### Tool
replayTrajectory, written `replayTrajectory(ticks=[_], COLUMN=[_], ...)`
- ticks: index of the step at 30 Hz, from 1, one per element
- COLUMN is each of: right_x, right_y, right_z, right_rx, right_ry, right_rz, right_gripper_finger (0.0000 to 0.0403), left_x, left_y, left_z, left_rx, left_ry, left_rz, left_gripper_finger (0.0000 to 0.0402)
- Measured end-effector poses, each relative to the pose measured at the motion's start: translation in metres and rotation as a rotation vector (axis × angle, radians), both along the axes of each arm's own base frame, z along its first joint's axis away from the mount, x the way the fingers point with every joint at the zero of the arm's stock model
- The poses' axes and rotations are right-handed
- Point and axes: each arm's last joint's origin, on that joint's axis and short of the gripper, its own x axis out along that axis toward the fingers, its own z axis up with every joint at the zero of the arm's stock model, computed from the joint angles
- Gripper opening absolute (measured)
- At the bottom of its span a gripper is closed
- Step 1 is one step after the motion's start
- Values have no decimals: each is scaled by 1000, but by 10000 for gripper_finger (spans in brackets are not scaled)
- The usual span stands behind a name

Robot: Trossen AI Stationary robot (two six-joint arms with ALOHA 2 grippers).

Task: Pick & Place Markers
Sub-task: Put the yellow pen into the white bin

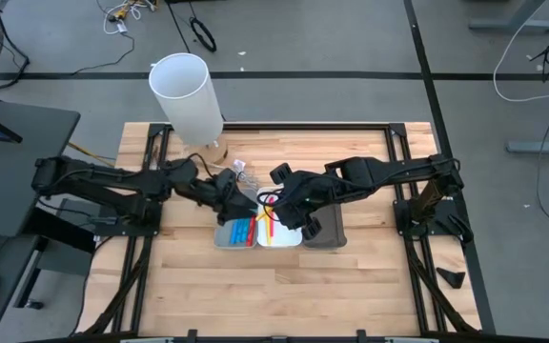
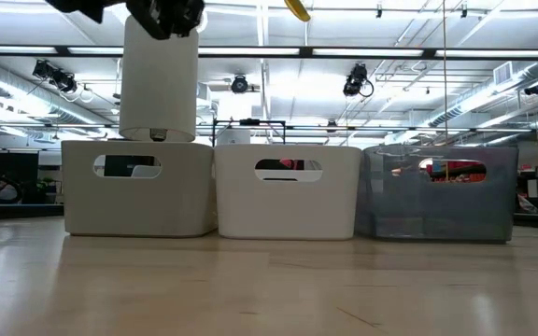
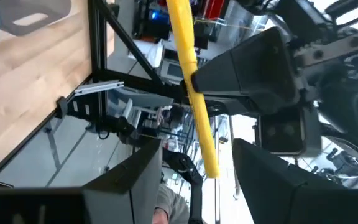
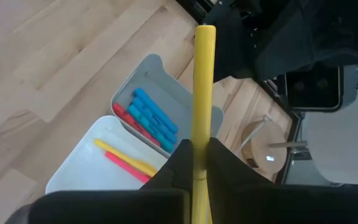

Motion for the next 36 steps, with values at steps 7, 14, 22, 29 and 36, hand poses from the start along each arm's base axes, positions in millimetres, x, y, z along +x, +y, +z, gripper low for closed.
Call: replayTrajectory(ticks=[7,14,22,29,36], right_x=[-1,-3,-4,-5,-5], right_y=[2,2,7,13,14], right_z=[-1,-2,-2,-2,-2], right_rx=[-19,-29,-41,-52,-39], right_ry=[14,30,33,31,28], right_rz=[22,35,57,77,75], right_gripper_finger=[14,14,14,14,14], left_x=[25,40,42,42,41], left_y=[-2,-8,-13,-14,-16], left_z=[11,19,17,14,14], left_rx=[0,-57,-146,-158,-166], left_ry=[-1,17,72,102,115], left_rz=[-24,-113,-151,-151,-185], left_gripper_finger=[202,200,150,71,33])
